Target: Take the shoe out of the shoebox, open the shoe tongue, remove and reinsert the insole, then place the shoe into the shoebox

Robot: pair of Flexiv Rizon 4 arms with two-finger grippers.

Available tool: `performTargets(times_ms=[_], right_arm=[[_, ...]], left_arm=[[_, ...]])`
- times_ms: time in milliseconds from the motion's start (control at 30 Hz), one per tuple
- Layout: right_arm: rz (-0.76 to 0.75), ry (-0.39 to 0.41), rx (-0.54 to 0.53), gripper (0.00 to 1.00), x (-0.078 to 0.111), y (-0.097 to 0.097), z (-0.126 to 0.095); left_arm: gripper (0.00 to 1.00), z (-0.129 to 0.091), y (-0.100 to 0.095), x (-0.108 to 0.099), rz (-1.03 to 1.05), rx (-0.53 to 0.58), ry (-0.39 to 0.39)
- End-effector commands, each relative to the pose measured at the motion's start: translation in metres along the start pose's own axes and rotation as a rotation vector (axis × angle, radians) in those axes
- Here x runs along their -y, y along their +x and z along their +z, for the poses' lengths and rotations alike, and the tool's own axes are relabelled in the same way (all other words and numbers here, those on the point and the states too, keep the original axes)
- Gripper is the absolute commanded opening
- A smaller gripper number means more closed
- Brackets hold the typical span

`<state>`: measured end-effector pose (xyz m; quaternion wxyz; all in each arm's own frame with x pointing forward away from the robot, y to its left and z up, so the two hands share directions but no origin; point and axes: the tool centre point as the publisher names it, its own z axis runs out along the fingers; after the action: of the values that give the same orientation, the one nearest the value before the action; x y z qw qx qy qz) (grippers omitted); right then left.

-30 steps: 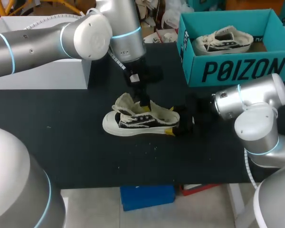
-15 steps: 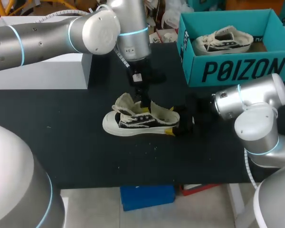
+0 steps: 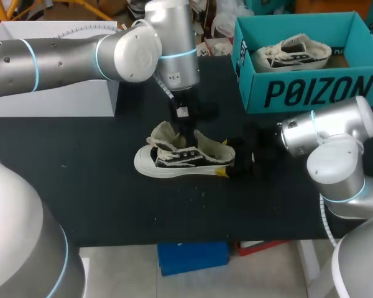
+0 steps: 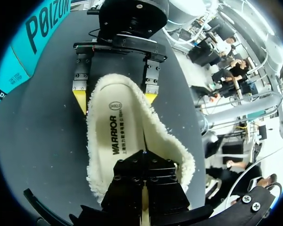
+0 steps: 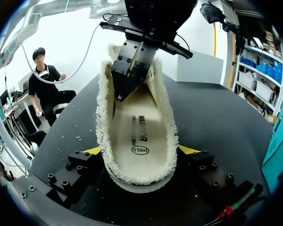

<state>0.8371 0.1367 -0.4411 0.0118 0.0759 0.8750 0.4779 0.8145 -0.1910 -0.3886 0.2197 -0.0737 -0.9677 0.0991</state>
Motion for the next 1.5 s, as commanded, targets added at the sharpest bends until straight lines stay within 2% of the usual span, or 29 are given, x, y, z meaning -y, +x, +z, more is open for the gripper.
performTargets(times_ms=[33, 500, 800, 867, 900, 1100, 1200, 1267, 1500], right_arm=[[0.002, 0.001, 0.0, 0.0, 0.003, -0.001, 0.001], [0.002, 0.001, 0.0, 0.0, 0.003, -0.001, 0.001], [0.002, 0.001, 0.0, 0.0, 0.003, -0.001, 0.001], [0.002, 0.001, 0.0, 0.0, 0.003, -0.001, 0.001], [0.002, 0.001, 0.0, 0.0, 0.003, -0.001, 0.001], [0.002, 0.001, 0.0, 0.0, 0.003, -0.001, 0.001], [0.002, 0.001, 0.0, 0.0, 0.003, -0.001, 0.001], [0.002, 0.001, 0.0, 0.0, 0.003, -0.001, 0.001], [0.002, 0.001, 0.0, 0.0, 0.003, -0.001, 0.001]], left_arm=[[0.0, 0.007, 0.01, -0.001, -0.003, 0.03, 0.003], [0.0, 0.027, 0.009, -0.002, -0.041, 0.038, 0.0], [0.0, 0.029, 0.011, -0.001, -0.043, 0.06, 0.015], [0.3, 0.029, 0.011, 0.0, -0.041, 0.073, 0.015], [0.34, 0.029, 0.011, 0.0, -0.043, 0.08, 0.014], [0.33, 0.034, 0.009, -0.001, -0.071, 0.122, -0.008], [0.33, 0.038, 0.008, -0.001, -0.107, 0.151, -0.052], [0.35, 0.039, 0.008, -0.001, -0.115, 0.159, -0.054], [0.32, 0.04, 0.004, -0.007, -0.167, 0.23, -0.082]])
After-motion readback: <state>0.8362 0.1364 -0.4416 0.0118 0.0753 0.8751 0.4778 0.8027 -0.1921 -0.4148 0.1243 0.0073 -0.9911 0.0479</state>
